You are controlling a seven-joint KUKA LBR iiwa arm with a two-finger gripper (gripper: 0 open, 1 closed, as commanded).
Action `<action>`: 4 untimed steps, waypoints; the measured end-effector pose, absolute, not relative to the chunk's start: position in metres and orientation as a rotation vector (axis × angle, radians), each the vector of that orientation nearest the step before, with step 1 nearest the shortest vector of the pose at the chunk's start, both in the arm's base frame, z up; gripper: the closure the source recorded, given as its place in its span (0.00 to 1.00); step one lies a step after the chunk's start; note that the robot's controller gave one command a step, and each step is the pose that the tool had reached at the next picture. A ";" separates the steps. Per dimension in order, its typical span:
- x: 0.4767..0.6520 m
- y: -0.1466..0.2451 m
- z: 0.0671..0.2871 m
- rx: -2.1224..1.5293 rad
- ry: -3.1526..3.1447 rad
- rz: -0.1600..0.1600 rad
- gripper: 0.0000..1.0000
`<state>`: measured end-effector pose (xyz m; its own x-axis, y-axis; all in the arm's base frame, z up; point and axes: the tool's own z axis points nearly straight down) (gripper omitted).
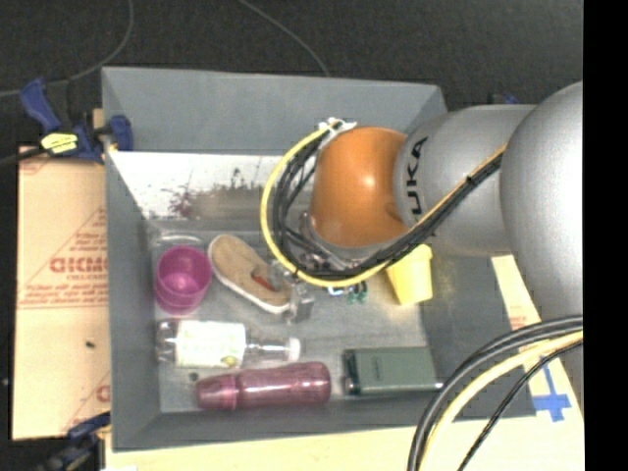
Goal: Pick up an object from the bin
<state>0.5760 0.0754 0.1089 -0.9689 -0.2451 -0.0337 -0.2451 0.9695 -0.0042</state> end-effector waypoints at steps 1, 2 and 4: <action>0.573 0.079 0.075 -0.390 3.074 0.003 1.00; 0.573 0.079 0.075 -0.387 3.074 0.003 1.00; 0.573 0.079 0.075 -0.382 3.075 0.004 1.00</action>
Offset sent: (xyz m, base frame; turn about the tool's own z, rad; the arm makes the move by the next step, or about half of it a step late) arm 0.0000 0.0000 0.0000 0.0000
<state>0.5734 0.0788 0.0752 -0.9687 -0.2444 -0.0427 -0.2445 0.9696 -0.0029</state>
